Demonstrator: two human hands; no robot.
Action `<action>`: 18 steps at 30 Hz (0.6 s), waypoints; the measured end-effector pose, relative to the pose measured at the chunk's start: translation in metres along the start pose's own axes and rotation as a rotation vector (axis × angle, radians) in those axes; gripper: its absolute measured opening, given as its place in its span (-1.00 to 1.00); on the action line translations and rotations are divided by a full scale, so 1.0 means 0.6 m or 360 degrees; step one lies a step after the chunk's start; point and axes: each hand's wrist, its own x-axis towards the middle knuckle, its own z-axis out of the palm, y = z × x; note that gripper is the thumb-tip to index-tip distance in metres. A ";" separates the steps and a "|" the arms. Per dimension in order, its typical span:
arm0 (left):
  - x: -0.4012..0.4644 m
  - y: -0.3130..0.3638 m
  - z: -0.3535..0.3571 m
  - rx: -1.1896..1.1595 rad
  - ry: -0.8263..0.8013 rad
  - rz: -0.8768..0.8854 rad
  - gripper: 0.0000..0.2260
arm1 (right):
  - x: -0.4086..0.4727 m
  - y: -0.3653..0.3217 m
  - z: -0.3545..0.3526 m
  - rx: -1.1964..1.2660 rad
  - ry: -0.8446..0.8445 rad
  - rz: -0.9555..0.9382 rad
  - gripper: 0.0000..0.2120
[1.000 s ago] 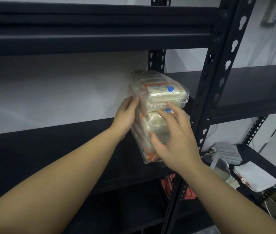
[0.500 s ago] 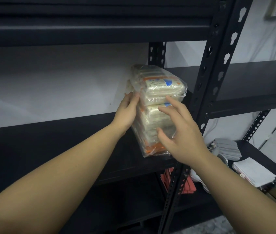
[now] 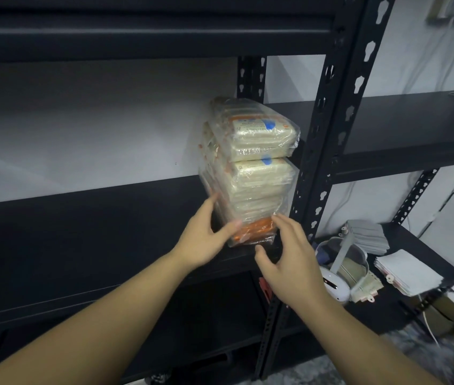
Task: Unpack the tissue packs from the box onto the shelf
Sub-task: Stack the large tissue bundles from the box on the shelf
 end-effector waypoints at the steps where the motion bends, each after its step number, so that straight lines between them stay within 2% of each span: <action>1: -0.001 -0.001 0.006 0.0082 0.0009 -0.0008 -0.10 | 0.000 -0.005 0.001 -0.0019 -0.0031 0.0021 -0.33; 4: -0.001 0.003 0.014 0.0158 0.0110 -0.0022 -0.07 | -0.003 -0.023 0.007 0.0019 -0.0145 0.0078 -0.27; 7: 0.000 0.004 0.015 0.0161 0.0136 -0.0023 -0.17 | -0.002 -0.034 0.016 0.0111 -0.0239 0.0135 -0.24; 12: -0.002 0.002 0.011 0.0125 0.0087 -0.0032 -0.30 | 0.014 -0.029 0.026 0.0138 -0.0097 0.0100 -0.35; 18: -0.005 0.006 0.003 0.0093 0.0052 -0.0011 -0.51 | 0.014 -0.016 0.026 0.0168 -0.0077 0.0033 -0.33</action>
